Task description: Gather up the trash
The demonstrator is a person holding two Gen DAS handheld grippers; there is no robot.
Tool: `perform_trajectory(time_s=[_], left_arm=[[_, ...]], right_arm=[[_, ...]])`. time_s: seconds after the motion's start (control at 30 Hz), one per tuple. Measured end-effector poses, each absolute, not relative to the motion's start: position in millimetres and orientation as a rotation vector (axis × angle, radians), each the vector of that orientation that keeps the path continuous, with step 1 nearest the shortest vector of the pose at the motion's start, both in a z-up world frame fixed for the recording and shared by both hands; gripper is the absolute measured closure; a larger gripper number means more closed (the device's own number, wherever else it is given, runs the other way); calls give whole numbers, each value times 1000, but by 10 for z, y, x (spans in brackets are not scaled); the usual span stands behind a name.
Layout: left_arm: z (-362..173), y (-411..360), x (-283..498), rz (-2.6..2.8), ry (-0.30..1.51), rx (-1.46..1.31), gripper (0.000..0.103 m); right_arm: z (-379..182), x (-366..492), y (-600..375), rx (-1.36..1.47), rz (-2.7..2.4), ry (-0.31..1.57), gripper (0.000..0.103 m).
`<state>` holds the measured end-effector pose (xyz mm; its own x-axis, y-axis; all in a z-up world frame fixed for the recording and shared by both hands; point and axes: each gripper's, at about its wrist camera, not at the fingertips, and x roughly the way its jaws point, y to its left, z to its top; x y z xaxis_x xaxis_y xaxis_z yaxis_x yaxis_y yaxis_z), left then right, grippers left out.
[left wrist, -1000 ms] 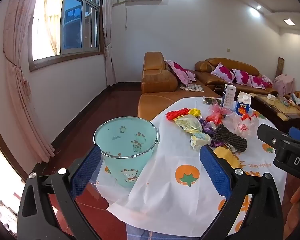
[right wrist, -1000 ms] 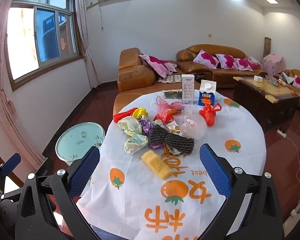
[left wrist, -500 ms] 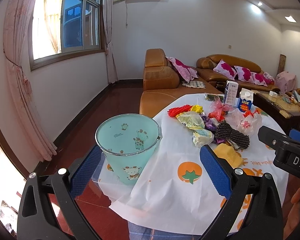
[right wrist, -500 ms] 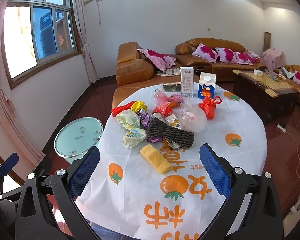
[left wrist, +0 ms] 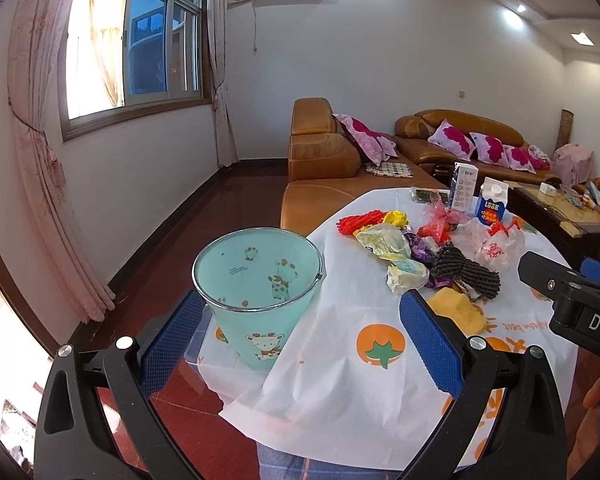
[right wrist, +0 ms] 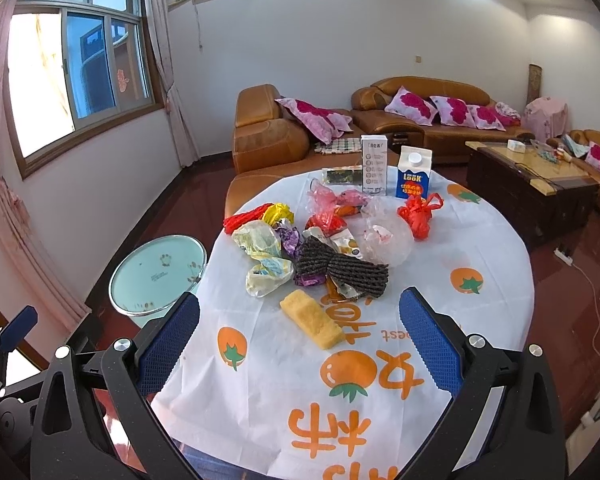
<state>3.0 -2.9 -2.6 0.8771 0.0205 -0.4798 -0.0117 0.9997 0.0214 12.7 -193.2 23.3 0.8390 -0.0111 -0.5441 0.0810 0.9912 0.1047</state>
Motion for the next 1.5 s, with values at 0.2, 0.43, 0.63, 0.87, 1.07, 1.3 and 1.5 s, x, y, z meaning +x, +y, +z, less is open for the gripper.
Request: perform_trajectory(time_s=[0.2, 0.43, 0.63, 0.87, 1.07, 1.3, 1.5], left_arm=[[-29, -32, 27, 19, 505, 23, 6], [-20, -31, 15, 28, 501, 28, 6], [-26, -13, 36, 44, 514, 26, 6], [11, 110, 41, 73, 511, -18, 6], [171, 304, -43, 112, 456, -62, 6], [304, 396, -118, 159, 416, -62, 6], [327, 403, -145, 155, 408, -68, 6]], right_arm=[[241, 127, -1935, 127, -45, 577, 5], [256, 121, -1907, 123, -39, 577, 5], [262, 122, -1901, 122, -37, 576, 5], [281, 100, -1880, 119, -22, 554, 5], [288, 80, -1858, 118, -8, 545, 5], [342, 24, -1798, 103, 7, 520, 5], [347, 24, -1781, 100, 14, 517, 5]])
